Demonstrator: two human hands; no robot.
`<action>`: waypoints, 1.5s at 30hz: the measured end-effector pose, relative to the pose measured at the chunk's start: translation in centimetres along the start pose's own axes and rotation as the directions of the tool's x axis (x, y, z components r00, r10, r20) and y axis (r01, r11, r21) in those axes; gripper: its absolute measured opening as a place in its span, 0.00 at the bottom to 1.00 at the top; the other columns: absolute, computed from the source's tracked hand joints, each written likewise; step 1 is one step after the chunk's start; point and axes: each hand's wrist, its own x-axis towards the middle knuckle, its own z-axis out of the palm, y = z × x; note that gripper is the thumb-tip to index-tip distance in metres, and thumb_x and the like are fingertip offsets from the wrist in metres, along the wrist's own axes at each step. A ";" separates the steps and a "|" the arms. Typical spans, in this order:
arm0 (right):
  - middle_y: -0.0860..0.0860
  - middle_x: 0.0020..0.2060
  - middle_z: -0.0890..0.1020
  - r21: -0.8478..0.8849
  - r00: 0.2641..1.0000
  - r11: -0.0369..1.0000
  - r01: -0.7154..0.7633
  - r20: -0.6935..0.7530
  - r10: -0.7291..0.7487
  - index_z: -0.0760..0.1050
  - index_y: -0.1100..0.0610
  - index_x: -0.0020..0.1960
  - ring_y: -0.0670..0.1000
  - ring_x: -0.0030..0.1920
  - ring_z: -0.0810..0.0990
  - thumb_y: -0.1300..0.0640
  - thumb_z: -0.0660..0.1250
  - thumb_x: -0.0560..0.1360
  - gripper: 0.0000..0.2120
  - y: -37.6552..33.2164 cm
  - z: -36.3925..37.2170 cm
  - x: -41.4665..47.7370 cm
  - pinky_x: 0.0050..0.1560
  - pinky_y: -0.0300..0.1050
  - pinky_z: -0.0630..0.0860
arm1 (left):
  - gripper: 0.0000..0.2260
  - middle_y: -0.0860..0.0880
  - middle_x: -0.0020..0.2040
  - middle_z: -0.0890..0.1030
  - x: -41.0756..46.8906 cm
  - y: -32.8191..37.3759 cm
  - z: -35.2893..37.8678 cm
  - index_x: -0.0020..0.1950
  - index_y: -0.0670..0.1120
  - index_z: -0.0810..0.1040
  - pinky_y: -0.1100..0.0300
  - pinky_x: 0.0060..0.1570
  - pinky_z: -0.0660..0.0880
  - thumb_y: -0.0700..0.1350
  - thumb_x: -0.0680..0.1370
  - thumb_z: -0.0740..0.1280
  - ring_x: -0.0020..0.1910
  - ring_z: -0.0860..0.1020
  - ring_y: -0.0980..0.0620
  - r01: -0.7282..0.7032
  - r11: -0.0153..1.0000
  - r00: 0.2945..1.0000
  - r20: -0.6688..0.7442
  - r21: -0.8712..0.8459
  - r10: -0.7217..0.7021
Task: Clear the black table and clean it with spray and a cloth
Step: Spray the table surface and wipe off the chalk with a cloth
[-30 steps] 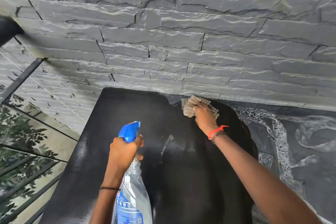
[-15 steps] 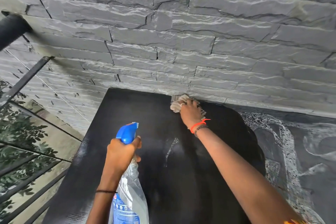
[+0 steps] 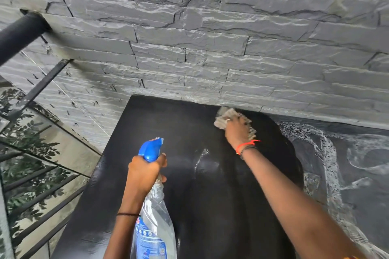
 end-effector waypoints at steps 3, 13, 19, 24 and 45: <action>0.54 0.66 0.69 0.003 0.971 0.972 0.236 0.042 -0.235 0.74 0.57 0.64 0.61 0.63 0.66 0.61 0.53 0.77 0.18 -6.1 1.5 -4.2 0.56 0.54 0.69 | 0.07 0.45 0.32 0.78 -0.8 0.5 -0.1 0.34 0.43 0.78 0.57 0.31 0.74 0.45 0.69 0.71 0.20 0.77 0.48 0.019 1.000 1.000 0.004 -0.004 -0.019; 0.49 0.56 0.81 0.050 0.849 0.850 0.525 -0.110 -0.518 0.79 0.49 0.57 0.53 0.52 0.78 0.53 0.55 0.69 0.21 0.6 4.6 -23.0 0.51 0.48 0.79 | 0.07 0.44 0.32 0.78 -2.8 0.6 -0.8 0.33 0.44 0.78 0.51 0.35 0.76 0.43 0.70 0.70 0.20 0.77 0.48 0.022 1.000 1.000 -0.013 -0.019 -0.022; 0.50 0.69 0.70 -0.092 0.957 0.953 0.290 0.034 -0.288 0.69 0.51 0.69 0.56 0.61 0.72 0.62 0.58 0.72 0.25 5.8 3.0 -10.4 0.63 0.49 0.69 | 0.07 0.44 0.31 0.79 -4.6 -0.4 -1.8 0.33 0.44 0.78 0.50 0.38 0.78 0.48 0.65 0.68 0.20 0.77 0.49 0.032 0.999 0.999 -0.028 -0.024 -0.033; 0.50 0.68 0.71 0.063 0.952 0.951 0.302 0.026 -0.304 0.73 0.52 0.65 0.58 0.60 0.70 0.52 0.39 0.71 0.32 -2.5 3.9 -10.3 0.63 0.50 0.69 | 0.07 0.41 0.33 0.79 -5.8 -1.7 -2.1 0.35 0.41 0.78 0.47 0.39 0.79 0.41 0.72 0.69 0.20 0.77 0.50 0.035 0.999 0.998 -0.056 -0.001 -0.035; 0.48 0.57 0.81 0.098 0.942 0.941 0.324 -0.127 -0.311 0.82 0.51 0.52 0.54 0.45 0.79 0.57 0.56 0.71 0.18 6.0 4.1 -22.6 0.48 0.45 0.80 | 0.08 0.43 0.32 0.80 -13.1 -3.2 1.7 0.36 0.39 0.80 0.58 0.32 0.75 0.41 0.73 0.68 0.22 0.79 0.48 0.007 0.994 1.000 0.015 0.107 -0.009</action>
